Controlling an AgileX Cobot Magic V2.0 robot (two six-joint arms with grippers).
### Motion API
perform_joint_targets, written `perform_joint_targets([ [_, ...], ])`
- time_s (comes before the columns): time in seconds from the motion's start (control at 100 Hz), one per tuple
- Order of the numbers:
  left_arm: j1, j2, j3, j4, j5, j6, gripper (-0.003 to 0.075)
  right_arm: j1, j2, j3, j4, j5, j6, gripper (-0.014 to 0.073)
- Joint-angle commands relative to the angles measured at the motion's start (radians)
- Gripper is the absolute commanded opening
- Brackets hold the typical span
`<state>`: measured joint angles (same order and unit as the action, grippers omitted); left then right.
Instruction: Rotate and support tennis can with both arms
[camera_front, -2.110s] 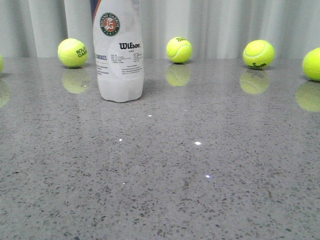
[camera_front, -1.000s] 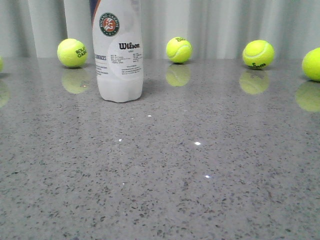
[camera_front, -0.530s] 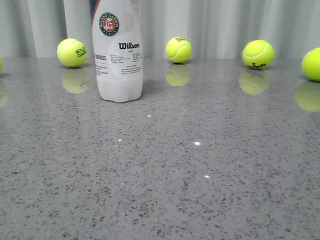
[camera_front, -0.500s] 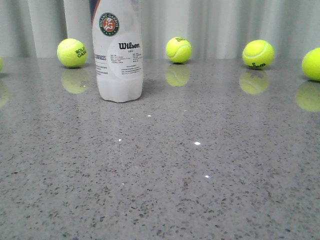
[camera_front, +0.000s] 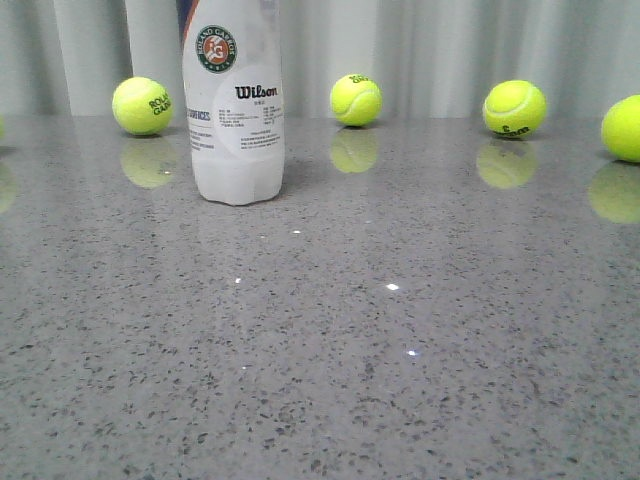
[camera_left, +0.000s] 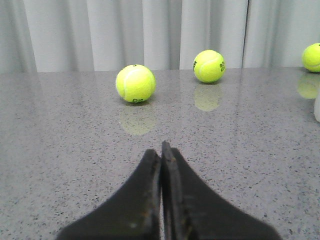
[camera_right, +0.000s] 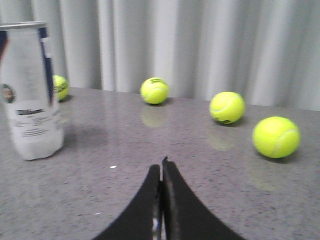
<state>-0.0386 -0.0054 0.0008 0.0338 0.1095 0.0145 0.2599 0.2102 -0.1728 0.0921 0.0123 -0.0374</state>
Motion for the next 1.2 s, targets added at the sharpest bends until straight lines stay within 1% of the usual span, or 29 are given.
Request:
perform_joint_targets([
  [0.0, -0.001, -0.033, 0.045, -0.002, -0.075, -0.008, -0.0019, -0.076, -0.002, 0.046, -0.100, -0.211, 0.082, -0.0061],
  [0.04, -0.001, -0.033, 0.045, -0.002, -0.075, -0.008, -0.0019, -0.111, -0.015, 0.075, -0.131, -0.241, 0.119, -0.0061],
  [0.1, -0.001, -0.033, 0.045, -0.002, -0.075, -0.008, -0.0019, -0.157, -0.037, 0.124, -0.147, -0.244, 0.136, -0.0061],
  [0.24, -0.001, -0.033, 0.045, -0.002, -0.075, -0.008, -0.0019, -0.239, -0.113, 0.201, -0.147, -0.198, 0.136, -0.0061],
  [0.31, -0.001, -0.033, 0.045, -0.002, -0.075, -0.008, -0.0019, -0.260, -0.161, 0.201, -0.149, -0.123, 0.136, -0.0061],
  [0.44, -0.001, -0.033, 0.045, -0.002, -0.075, -0.008, -0.0019, -0.268, -0.240, 0.202, -0.149, -0.026, 0.135, -0.0061],
  [0.68, -0.001, -0.033, 0.045, -0.002, -0.075, -0.008, -0.0019, -0.268, -0.238, 0.202, -0.149, -0.066, 0.135, -0.0061],
  [1.19, -0.001, -0.033, 0.045, -0.002, -0.075, -0.008, -0.0019, -0.268, -0.238, 0.202, -0.149, -0.066, 0.135, -0.0061],
])
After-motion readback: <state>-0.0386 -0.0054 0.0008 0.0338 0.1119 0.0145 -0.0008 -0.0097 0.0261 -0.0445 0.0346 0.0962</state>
